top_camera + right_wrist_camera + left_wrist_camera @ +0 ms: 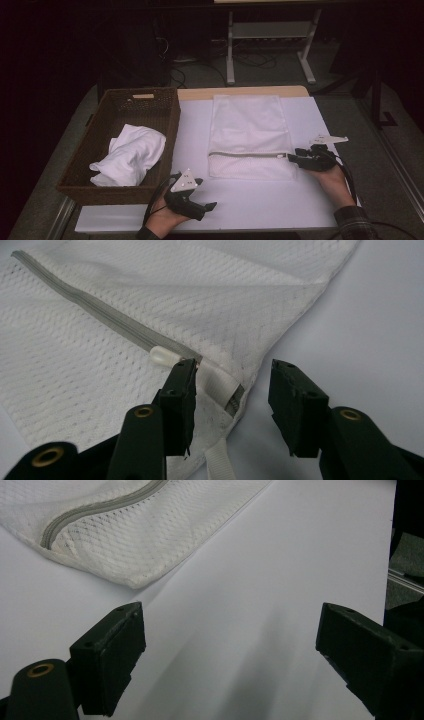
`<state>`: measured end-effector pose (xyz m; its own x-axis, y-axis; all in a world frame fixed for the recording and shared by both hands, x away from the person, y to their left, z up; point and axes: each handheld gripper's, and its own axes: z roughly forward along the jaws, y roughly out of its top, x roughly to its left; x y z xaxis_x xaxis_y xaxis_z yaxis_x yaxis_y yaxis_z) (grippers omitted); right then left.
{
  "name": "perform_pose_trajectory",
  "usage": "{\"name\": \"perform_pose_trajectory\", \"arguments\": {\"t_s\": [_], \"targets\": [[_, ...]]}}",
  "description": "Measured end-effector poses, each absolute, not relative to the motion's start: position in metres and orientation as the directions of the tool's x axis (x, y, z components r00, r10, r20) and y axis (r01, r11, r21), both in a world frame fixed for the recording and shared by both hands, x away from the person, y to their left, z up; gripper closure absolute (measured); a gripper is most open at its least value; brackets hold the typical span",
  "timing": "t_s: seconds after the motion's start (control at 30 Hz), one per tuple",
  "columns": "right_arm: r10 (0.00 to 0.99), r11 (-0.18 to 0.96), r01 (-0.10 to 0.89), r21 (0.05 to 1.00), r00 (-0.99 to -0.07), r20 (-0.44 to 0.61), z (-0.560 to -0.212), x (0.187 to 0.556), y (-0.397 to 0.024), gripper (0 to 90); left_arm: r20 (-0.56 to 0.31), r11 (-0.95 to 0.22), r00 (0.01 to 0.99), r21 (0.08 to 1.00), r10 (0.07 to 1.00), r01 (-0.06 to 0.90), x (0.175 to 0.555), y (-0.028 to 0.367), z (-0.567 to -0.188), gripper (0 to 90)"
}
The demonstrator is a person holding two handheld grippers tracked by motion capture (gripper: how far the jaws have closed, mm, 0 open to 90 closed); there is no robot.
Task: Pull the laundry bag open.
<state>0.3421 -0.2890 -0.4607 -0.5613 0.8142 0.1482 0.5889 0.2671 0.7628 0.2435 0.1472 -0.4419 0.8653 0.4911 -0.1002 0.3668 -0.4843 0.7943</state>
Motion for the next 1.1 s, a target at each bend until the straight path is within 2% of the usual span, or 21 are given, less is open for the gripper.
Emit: {"name": "perform_pose_trajectory", "arguments": {"t_s": [0.27, 0.4, 0.67, 0.8, 1.07, 1.1], "targets": [[0.812, 0.303, 0.579, 0.757, -0.572, 0.112, -0.4613, 0.3416, -0.2851, 59.5, -0.101, -0.485, 0.866, 0.794, 0.490, 0.367, 0.2437, 0.1473, -0.4419, 12.0], [0.811, 0.342, 0.559, 0.756, -0.581, 0.063, -0.4613, 0.3392, -0.2803, 67.4, -0.103, -0.483, 0.866, 0.794, 0.490, 0.368, 0.2437, 0.1469, -0.4419, 12.0], [0.796, 0.359, 0.547, 0.756, -0.603, 0.059, -0.4613, 0.3384, -0.2793, 81.2, -0.104, -0.482, 0.865, 0.795, 0.490, 0.369, 0.2438, 0.1466, -0.4420, 12.0], [0.787, 0.362, 0.546, 0.756, -0.613, 0.065, -0.4612, 0.3384, -0.2794, 84.0, -0.102, -0.483, 0.865, 0.795, 0.491, 0.367, 0.2439, 0.1468, -0.4416, 12.0], [0.783, 0.355, 0.540, 0.764, -0.618, 0.073, -0.4602, 0.3376, -0.2807, 84.2, -0.085, -0.487, 0.869, 0.800, 0.487, 0.351, 0.2445, 0.1453, -0.4371, 12.0], [0.780, 0.327, 0.538, 0.777, -0.618, 0.100, -0.4585, 0.3373, -0.2838, 84.2, -0.084, -0.488, 0.871, 0.801, 0.484, 0.348, 0.2454, 0.1439, -0.4357, 12.0]]}}
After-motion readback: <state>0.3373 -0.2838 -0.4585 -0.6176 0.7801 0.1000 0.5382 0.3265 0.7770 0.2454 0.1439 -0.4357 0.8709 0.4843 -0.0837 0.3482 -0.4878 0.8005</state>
